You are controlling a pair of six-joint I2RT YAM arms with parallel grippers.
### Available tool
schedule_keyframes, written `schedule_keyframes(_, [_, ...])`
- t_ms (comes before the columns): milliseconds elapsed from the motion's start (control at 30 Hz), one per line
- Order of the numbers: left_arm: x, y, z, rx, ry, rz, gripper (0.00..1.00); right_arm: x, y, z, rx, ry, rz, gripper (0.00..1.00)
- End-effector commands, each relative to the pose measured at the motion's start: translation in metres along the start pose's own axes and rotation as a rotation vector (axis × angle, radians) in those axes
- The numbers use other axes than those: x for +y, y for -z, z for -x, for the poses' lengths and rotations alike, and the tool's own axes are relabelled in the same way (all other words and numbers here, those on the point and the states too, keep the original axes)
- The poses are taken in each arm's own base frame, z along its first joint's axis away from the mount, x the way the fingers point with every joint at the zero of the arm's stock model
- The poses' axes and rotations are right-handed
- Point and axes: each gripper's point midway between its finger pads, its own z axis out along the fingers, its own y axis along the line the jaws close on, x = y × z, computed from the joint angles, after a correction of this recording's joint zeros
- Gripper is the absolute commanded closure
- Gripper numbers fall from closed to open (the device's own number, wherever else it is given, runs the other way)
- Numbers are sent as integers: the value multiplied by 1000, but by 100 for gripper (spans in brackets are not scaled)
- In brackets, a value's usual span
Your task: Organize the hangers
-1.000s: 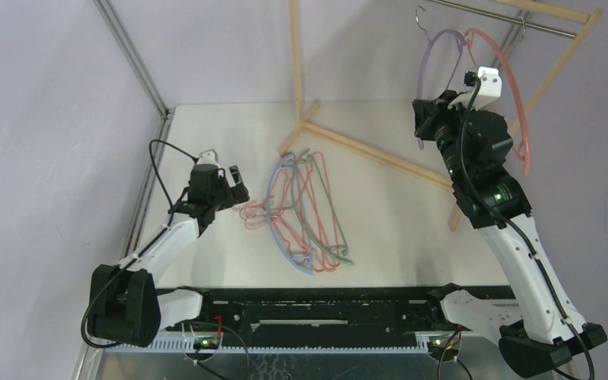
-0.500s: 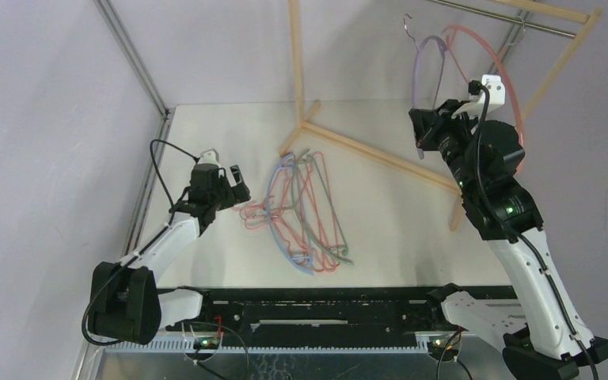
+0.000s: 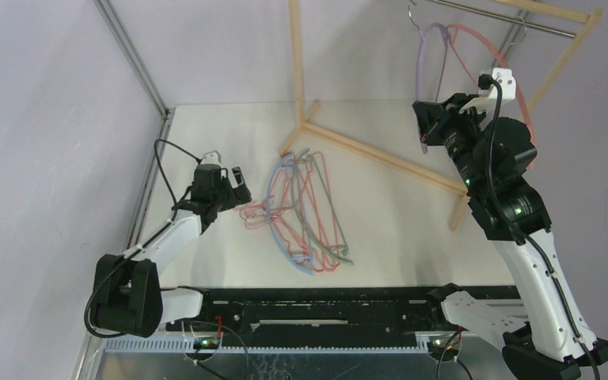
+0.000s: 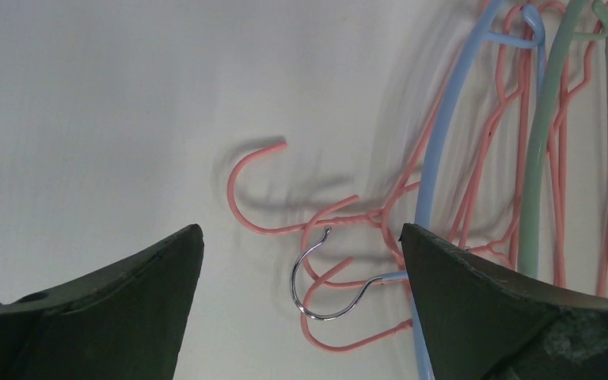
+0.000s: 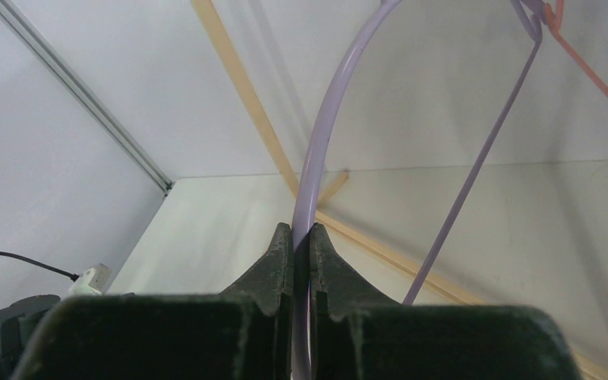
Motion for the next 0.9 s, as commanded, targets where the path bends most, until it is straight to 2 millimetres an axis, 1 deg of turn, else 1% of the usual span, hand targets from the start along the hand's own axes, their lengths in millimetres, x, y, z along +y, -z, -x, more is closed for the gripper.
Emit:
schedule_keyframes(0, [-16, 1, 26, -72, 21, -46, 0, 17, 13, 47, -135, -15, 57, 100])
schedule_keyframes(133, [-16, -1, 25, -68, 21, -47, 0, 14, 15, 52, -151, -8, 40, 100])
schedule_keyframes(300, [-17, -1, 27, -72, 22, -52, 1, 3, 7, 48, -149, 13, -13, 100])
schedule_keyframes(433, [-17, 1, 28, -78, 17, -50, 0, -7, 3, 54, -180, 31, -46, 100])
schedule_keyframes(633, [-13, 2, 25, -71, 10, -40, 0, -10, 6, 67, -213, 42, -55, 100])
schedule_keyframes(733, [-14, 1, 24, -66, 11, -41, 0, -19, 7, 69, -223, 43, -97, 100])
schedule_keyframes(867, [-15, 0, 26, -70, 10, -43, 0, -41, 6, 62, -215, 29, -194, 100])
